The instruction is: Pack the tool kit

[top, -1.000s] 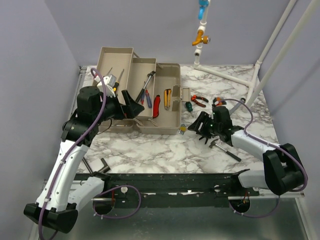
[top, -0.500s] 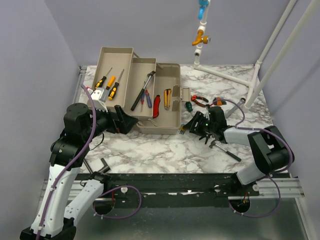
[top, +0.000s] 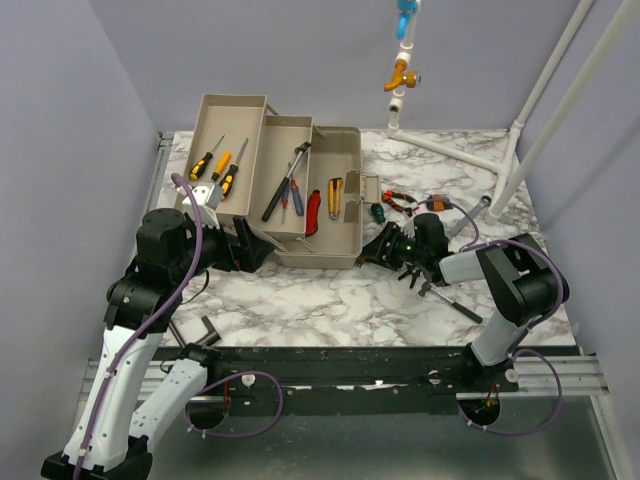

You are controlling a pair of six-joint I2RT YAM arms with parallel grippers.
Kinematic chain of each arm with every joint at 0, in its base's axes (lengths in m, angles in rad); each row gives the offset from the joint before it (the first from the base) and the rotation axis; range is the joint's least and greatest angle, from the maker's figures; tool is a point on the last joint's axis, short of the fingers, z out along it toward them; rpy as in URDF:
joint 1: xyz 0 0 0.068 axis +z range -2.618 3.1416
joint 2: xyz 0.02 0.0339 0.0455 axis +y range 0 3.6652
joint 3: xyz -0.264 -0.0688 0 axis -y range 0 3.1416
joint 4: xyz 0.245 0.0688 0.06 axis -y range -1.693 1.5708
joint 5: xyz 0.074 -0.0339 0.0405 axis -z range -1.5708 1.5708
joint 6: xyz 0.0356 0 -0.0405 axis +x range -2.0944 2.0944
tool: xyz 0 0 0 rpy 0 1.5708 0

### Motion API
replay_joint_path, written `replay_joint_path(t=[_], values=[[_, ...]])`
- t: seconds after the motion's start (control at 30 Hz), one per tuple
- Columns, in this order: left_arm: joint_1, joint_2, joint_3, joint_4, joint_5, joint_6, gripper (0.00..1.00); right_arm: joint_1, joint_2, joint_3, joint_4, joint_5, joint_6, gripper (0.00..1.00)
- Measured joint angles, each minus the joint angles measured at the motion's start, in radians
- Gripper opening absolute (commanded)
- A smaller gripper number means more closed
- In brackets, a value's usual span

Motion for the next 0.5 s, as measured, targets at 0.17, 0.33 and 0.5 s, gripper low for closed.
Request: replay_joint_path(t=[0.17,0.33,0.5], values=[[0.000,0.000,0.000,0.000,0.000,0.005,0.99,0.000,0.012,-0.004,0.022,-0.004,0.019,0.49],[0.000,0.000,0.000,0.000,0.000,0.010,0.99,0.000,0.026,-0.004,0.031,-0.004,0.044,0.44],[0.000,-0.002,0.000,0.000,0.000,0.017,0.99,0.000,0.029,0.006,0.016,0.025,0.059,0.42]])
